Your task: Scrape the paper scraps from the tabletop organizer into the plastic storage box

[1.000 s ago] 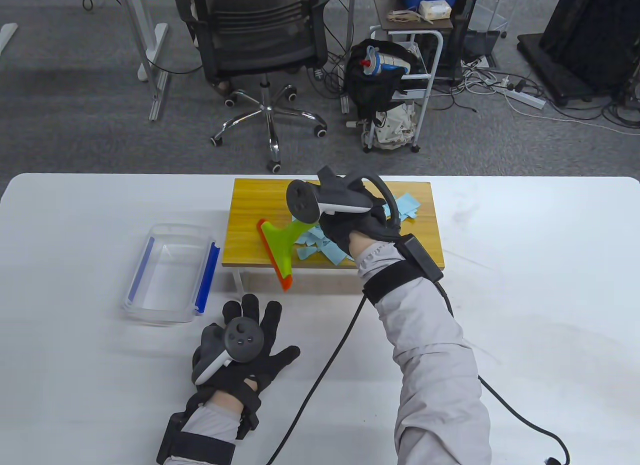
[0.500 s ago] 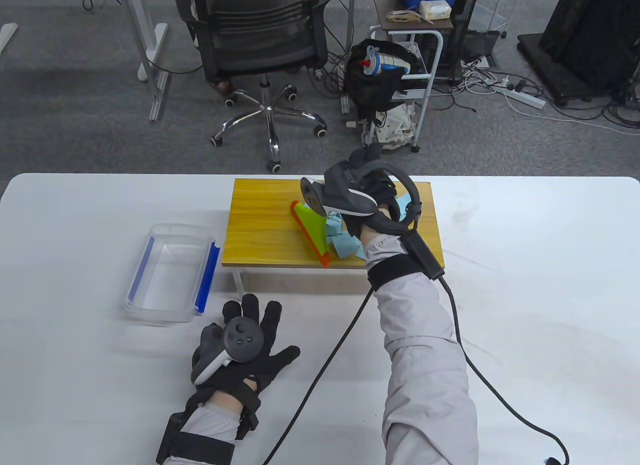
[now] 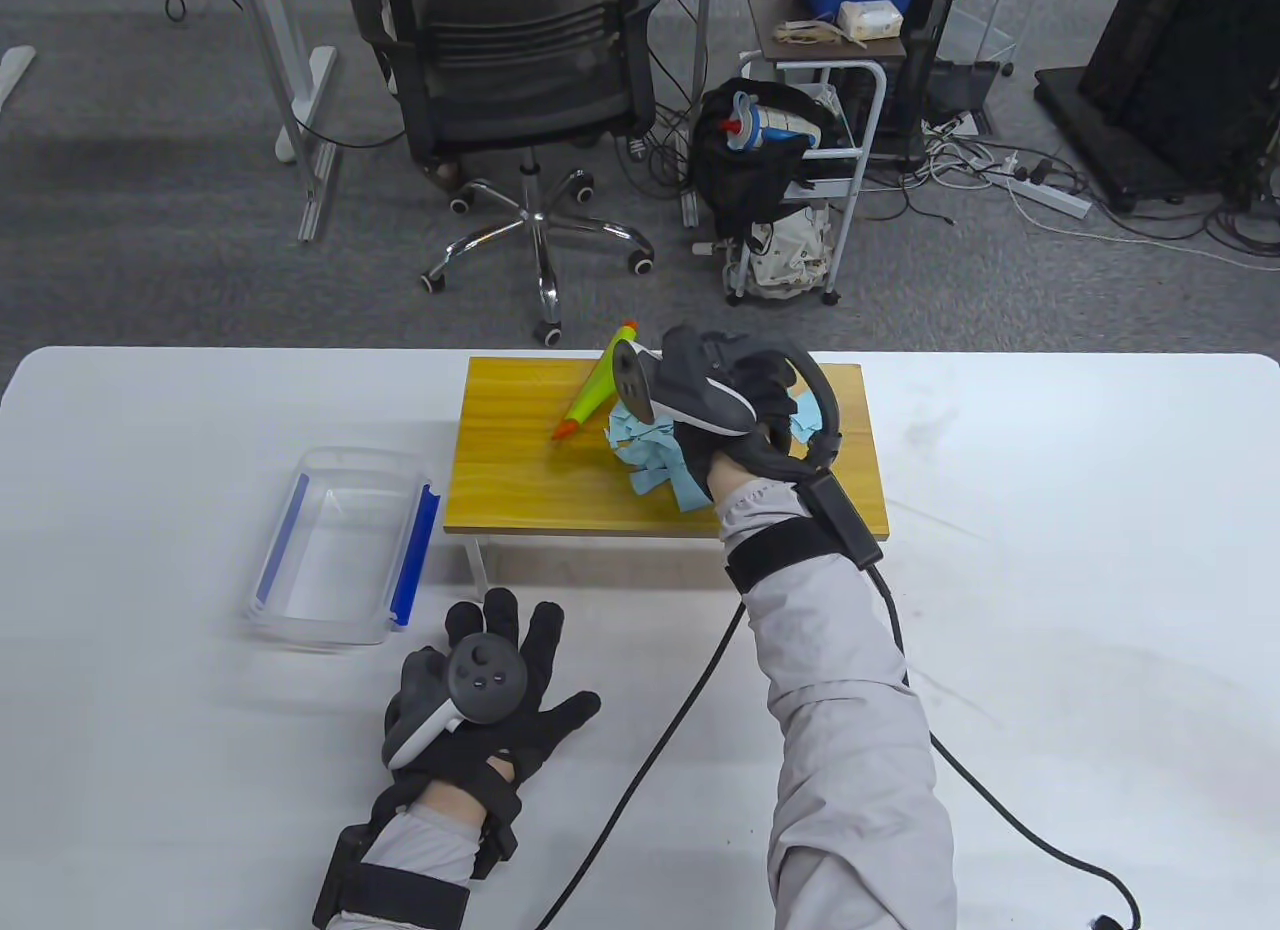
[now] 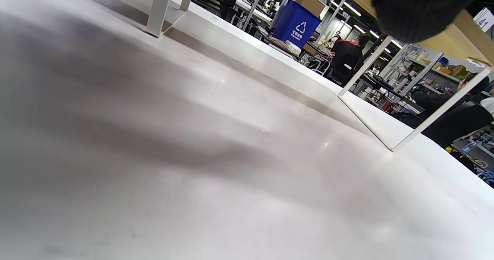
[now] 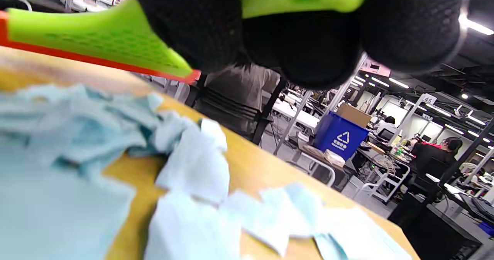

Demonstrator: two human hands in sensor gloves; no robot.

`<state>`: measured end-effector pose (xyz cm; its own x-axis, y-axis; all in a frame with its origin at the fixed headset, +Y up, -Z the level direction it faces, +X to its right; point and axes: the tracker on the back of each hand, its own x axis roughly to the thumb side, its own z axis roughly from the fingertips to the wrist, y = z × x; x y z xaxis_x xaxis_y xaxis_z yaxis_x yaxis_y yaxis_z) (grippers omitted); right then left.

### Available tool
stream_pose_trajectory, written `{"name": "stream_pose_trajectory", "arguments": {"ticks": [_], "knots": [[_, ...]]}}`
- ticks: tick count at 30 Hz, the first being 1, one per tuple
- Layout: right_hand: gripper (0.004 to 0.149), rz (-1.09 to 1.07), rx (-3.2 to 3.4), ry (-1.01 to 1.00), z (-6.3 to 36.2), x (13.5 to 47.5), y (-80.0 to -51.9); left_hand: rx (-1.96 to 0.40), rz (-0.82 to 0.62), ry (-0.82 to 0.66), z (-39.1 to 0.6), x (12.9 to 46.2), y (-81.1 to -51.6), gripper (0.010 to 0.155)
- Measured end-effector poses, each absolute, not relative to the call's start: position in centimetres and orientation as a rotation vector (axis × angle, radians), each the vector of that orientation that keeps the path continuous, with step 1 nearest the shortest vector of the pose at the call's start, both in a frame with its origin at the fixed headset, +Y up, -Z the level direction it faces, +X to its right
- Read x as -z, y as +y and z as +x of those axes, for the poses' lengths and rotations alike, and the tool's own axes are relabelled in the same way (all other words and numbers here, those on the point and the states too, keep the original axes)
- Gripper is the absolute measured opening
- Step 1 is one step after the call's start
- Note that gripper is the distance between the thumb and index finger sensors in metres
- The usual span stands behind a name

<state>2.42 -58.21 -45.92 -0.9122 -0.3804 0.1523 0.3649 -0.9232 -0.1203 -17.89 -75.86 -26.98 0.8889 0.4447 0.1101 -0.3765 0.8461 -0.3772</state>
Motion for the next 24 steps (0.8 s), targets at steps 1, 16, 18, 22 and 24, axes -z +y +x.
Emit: {"name": "stream_pose_trajectory", "arguments": {"ticks": [1, 16, 18, 22, 24], "knots": [[0.071, -0.234, 2.724, 0.085, 2.5, 45.9, -58.5, -0.437, -0.356, -0.197, -17.9, 27.0, -75.9, 0.089], [0.068, -0.174, 2.972, -0.133, 5.0, 44.7, -57.0, -0.439, -0.362, -0.199, -17.9, 27.0, -75.9, 0.089], [0.068, -0.172, 2.969, -0.126, 5.0, 44.4, -56.9, -0.44, -0.363, -0.198, -17.9, 27.0, -75.9, 0.089], [0.068, -0.151, 2.954, -0.125, 5.1, 44.0, -56.7, -0.441, -0.365, -0.198, -17.9, 27.0, -75.9, 0.089], [0.068, -0.17, 2.956, -0.012, 5.4, 43.6, -56.5, -0.441, -0.366, -0.197, -17.9, 27.0, -75.9, 0.089]]}}
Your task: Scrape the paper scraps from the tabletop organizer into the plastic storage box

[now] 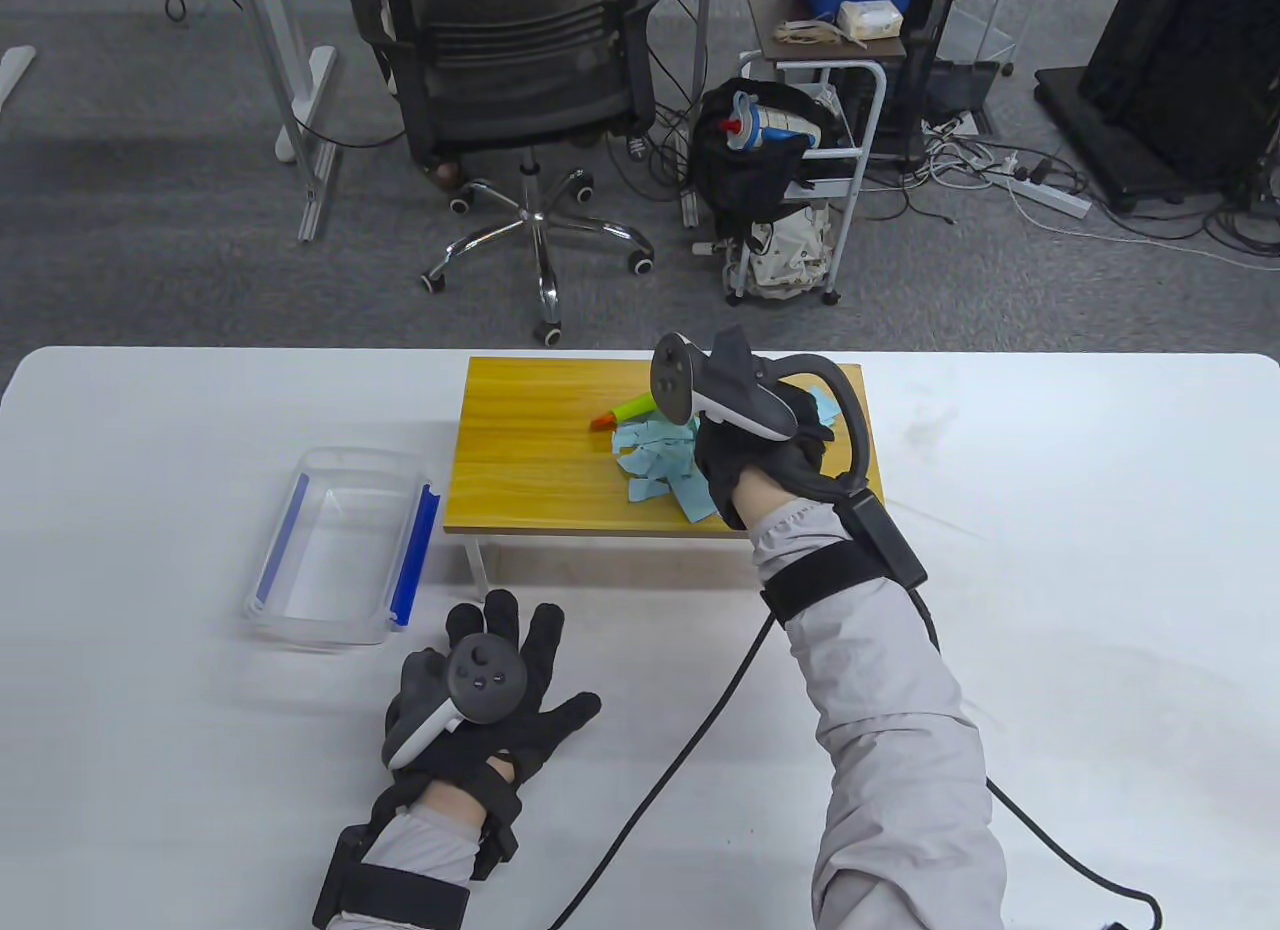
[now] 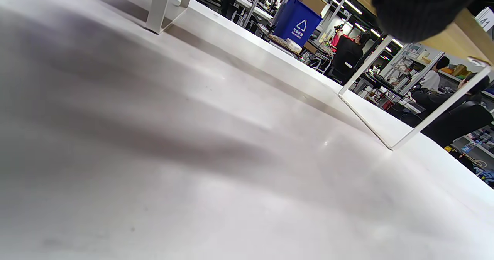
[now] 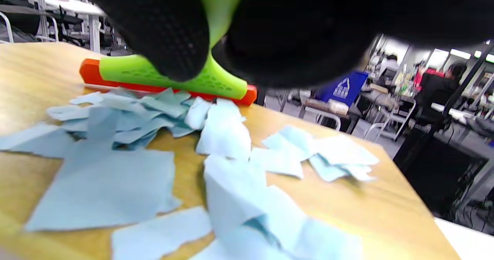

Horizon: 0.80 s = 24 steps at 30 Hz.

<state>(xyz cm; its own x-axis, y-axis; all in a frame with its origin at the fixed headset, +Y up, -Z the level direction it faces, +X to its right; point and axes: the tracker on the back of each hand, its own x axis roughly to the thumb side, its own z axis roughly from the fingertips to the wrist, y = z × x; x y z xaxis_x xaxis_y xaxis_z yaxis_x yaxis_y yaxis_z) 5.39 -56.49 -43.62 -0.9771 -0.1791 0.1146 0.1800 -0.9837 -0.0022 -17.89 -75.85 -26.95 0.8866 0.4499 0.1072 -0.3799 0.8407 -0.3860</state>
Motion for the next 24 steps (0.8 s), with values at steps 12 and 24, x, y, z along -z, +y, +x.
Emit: {"name": "stream_pose_trajectory", "arguments": {"ticks": [12, 24], "knots": [[0.057, -0.658, 3.068, -0.107, 4.6, 42.5, -54.6, -0.439, -0.377, -0.198, -17.8, 26.9, -75.9, 0.088], [0.046, -0.428, 2.651, 0.194, 3.5, 44.4, -56.3, -0.444, -0.38, -0.196, -17.8, 26.9, -75.9, 0.088]]}}
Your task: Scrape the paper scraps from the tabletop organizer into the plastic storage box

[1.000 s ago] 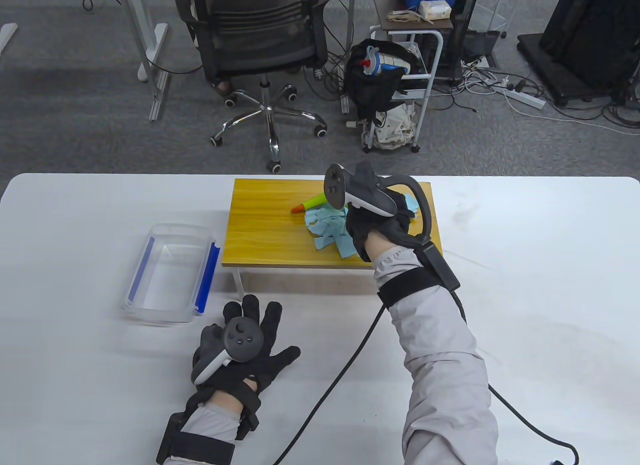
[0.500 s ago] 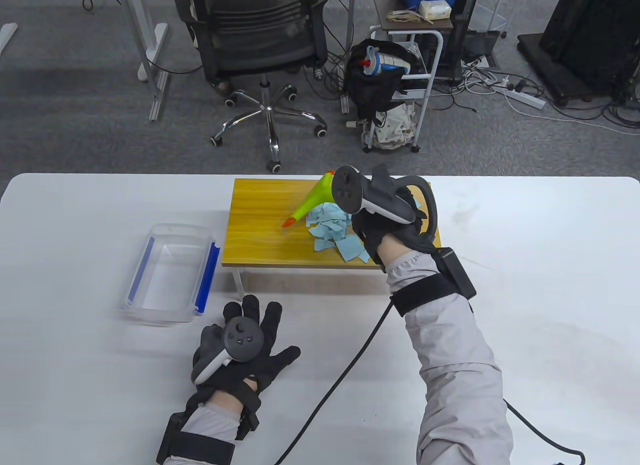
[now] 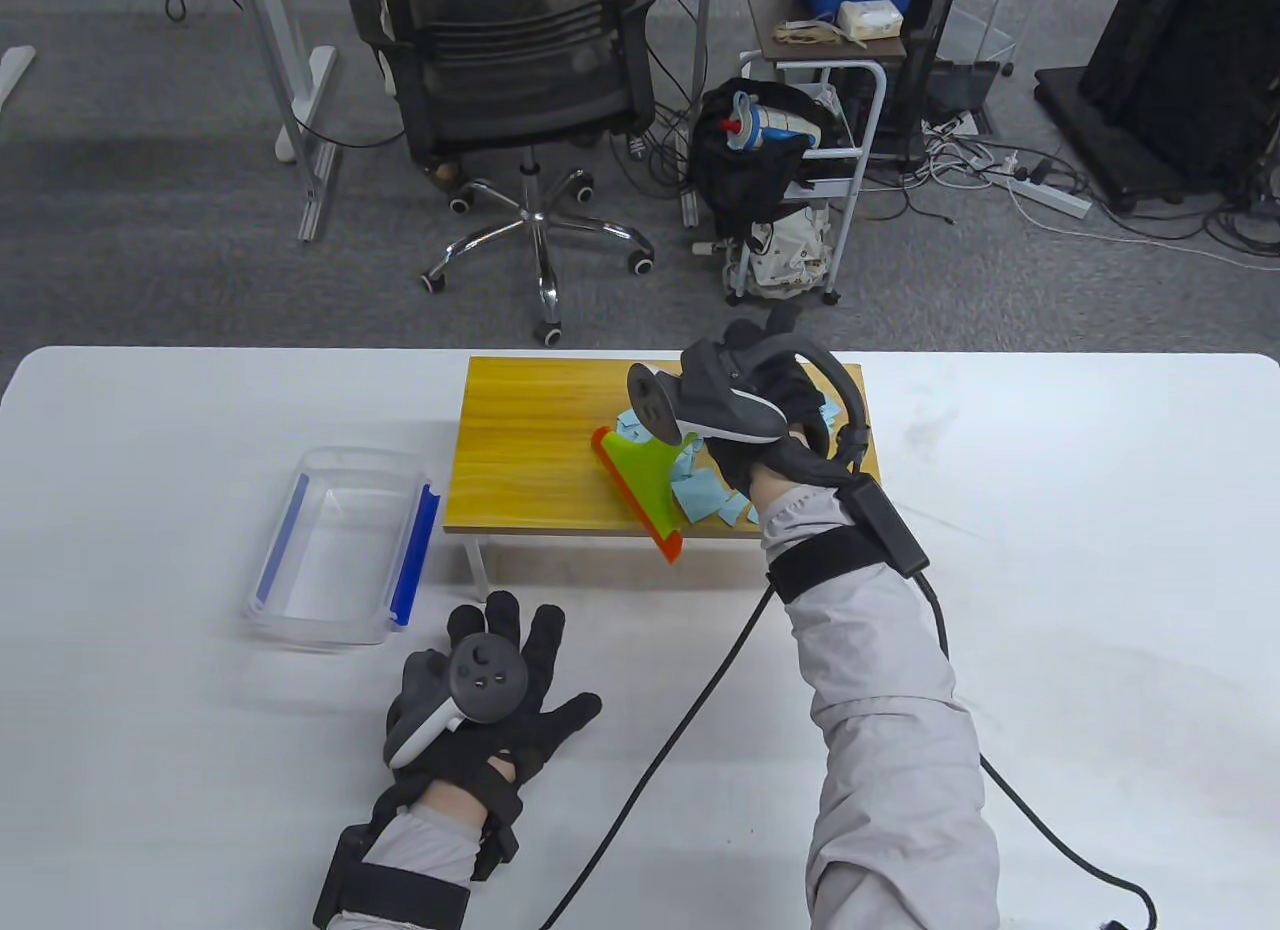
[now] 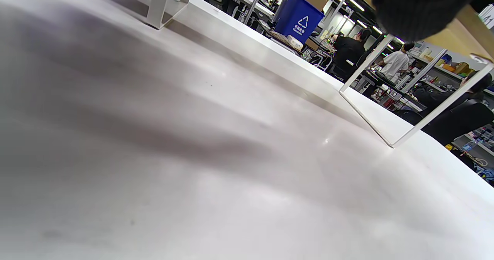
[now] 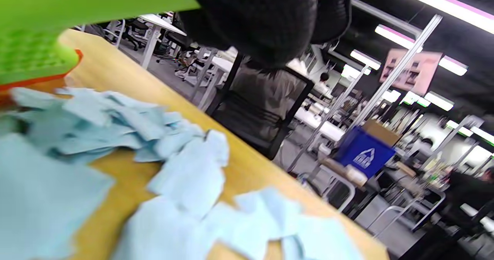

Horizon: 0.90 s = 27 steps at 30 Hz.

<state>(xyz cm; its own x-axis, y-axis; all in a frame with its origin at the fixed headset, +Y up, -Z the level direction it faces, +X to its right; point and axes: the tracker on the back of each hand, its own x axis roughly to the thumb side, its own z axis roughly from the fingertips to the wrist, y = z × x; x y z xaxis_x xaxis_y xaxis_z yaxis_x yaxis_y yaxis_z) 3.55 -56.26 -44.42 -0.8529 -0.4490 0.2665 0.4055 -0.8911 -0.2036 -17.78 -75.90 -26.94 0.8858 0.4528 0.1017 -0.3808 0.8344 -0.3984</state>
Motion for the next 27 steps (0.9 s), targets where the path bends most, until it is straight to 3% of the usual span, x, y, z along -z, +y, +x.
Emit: {"name": "stream_pose_trajectory", "arguments": {"ticks": [12, 21, 27], "knots": [[0.048, -0.294, 2.642, 0.331, 3.2, 44.8, -54.9, -0.456, -0.375, -0.189, -18.0, 27.0, -75.8, 0.088], [0.071, 0.107, 2.88, -0.048, 8.8, 43.8, -52.6, -0.471, -0.384, -0.189, -18.1, 27.0, -75.8, 0.088], [0.072, 0.279, 2.893, -0.03, 10.6, 43.7, -51.9, -0.47, -0.388, -0.193, -18.1, 27.0, -75.8, 0.088]]}}
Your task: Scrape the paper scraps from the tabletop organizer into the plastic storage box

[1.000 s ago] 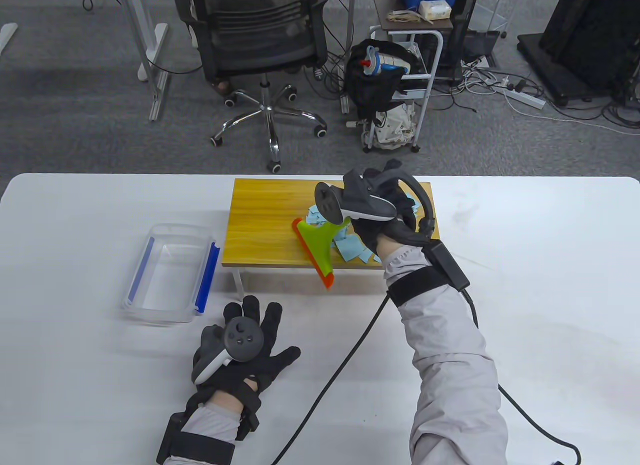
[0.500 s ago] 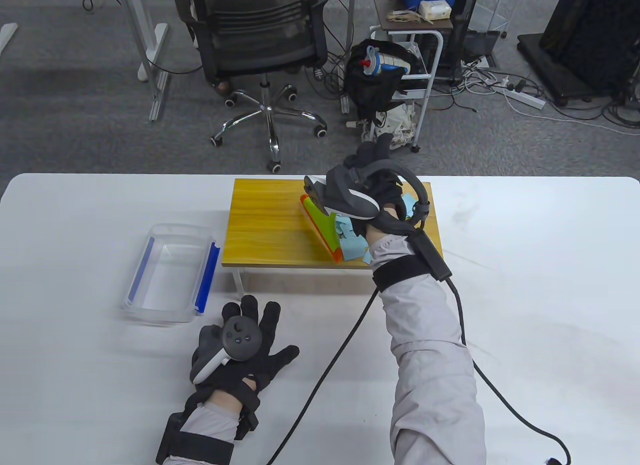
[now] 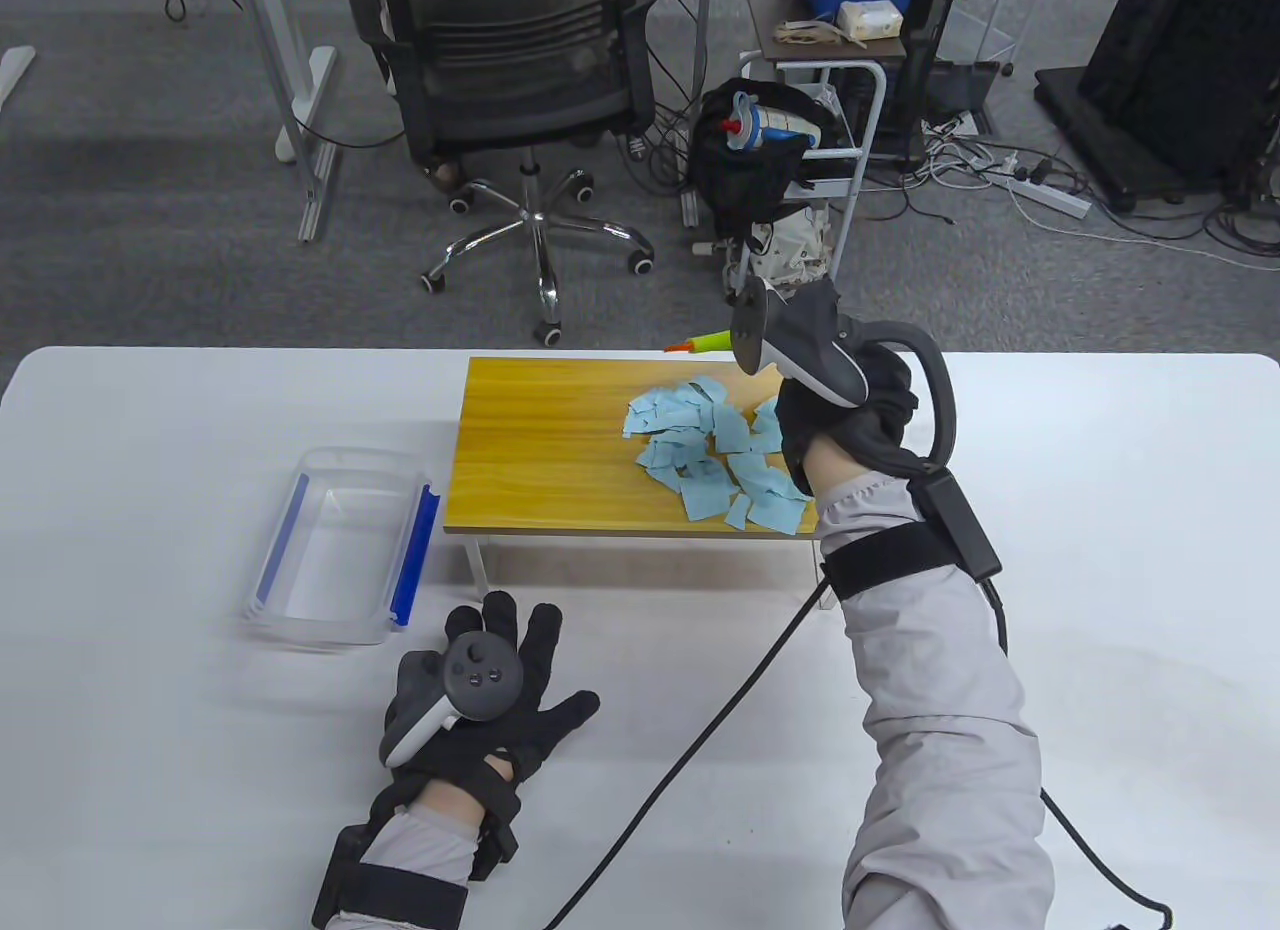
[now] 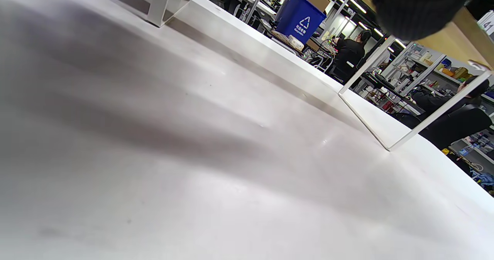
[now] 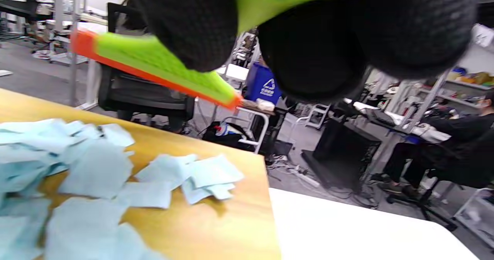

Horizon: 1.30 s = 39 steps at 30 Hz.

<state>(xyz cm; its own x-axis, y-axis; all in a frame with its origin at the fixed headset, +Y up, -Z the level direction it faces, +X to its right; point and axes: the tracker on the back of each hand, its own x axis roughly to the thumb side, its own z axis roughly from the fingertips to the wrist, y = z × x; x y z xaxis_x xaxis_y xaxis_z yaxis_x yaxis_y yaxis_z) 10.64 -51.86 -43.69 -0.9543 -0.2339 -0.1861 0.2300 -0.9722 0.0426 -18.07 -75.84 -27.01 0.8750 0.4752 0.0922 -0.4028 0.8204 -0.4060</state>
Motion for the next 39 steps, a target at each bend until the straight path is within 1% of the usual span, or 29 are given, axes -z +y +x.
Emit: {"name": "stream_pose_trajectory", "arguments": {"ticks": [2, 4, 8, 10, 14, 16, 19, 21, 24, 27, 30, 32, 35, 36, 38, 39], "knots": [[0.066, 0.323, 2.865, -0.02, 10.6, 44.0, -52.2, -0.474, -0.39, -0.194, -18.1, 27.0, -75.9, 0.088], [0.063, 0.383, 2.79, -0.021, 10.5, 44.4, -52.8, -0.477, -0.394, -0.193, -18.1, 27.0, -75.9, 0.088], [0.06, 0.488, 2.663, -0.079, 9.6, 45.1, -54.8, -0.484, -0.393, -0.191, -18.1, 27.0, -75.9, 0.088], [0.06, 0.487, 2.6, -0.119, 8.8, 45.1, -55.6, -0.485, -0.391, -0.19, -18.1, 27.0, -75.9, 0.088], [0.06, 0.372, 2.608, -0.099, 6.2, 44.8, -56.0, -0.486, -0.395, -0.188, -18.1, 27.1, -75.9, 0.088], [0.06, 0.305, 2.632, -0.094, 4.9, 44.2, -55.4, -0.486, -0.398, -0.186, -18.1, 27.1, -75.9, 0.088], [0.06, 0.278, 2.666, -0.091, 4.2, 44.1, -54.6, -0.485, -0.398, -0.183, -18.2, 27.1, -75.9, 0.088], [0.06, 0.277, 2.704, -0.027, 4.0, 44.1, -53.9, -0.487, -0.398, -0.181, -18.2, 27.0, -75.9, 0.088], [0.061, 0.206, 2.742, 0.069, 3.9, 43.6, -53.3, -0.488, -0.397, -0.179, -18.2, 27.1, -75.9, 0.088], [0.062, 0.026, 2.801, 0.123, 3.7, 43.1, -53.7, -0.488, -0.4, -0.176, -18.3, 27.1, -75.9, 0.088], [0.064, -0.199, 2.826, 0.184, 3.4, 42.9, -55.0, -0.488, -0.402, -0.175, -18.3, 27.1, -75.9, 0.088], [0.065, -0.323, 2.836, 0.177, 3.3, 42.9, -56.0, -0.487, -0.401, -0.174, -18.3, 27.1, -75.9, 0.087], [0.066, -0.357, 2.808, 0.2, 3.5, 42.8, -56.7, -0.489, -0.4, -0.173, -18.3, 27.1, -76.0, 0.088], [0.067, -0.344, 2.82, 0.185, 3.7, 42.9, -56.7, -0.488, -0.401, -0.173, -18.3, 27.1, -76.0, 0.088], [0.07, -0.258, 2.9, 0.007, 4.6, 43.4, -56.6, -0.489, -0.4, -0.172, -18.3, 27.1, -75.9, 0.088], [0.071, -0.219, 2.926, -0.051, 5.0, 43.6, -56.6, -0.489, -0.4, -0.172, -18.3, 27.1, -75.9, 0.088]]}}
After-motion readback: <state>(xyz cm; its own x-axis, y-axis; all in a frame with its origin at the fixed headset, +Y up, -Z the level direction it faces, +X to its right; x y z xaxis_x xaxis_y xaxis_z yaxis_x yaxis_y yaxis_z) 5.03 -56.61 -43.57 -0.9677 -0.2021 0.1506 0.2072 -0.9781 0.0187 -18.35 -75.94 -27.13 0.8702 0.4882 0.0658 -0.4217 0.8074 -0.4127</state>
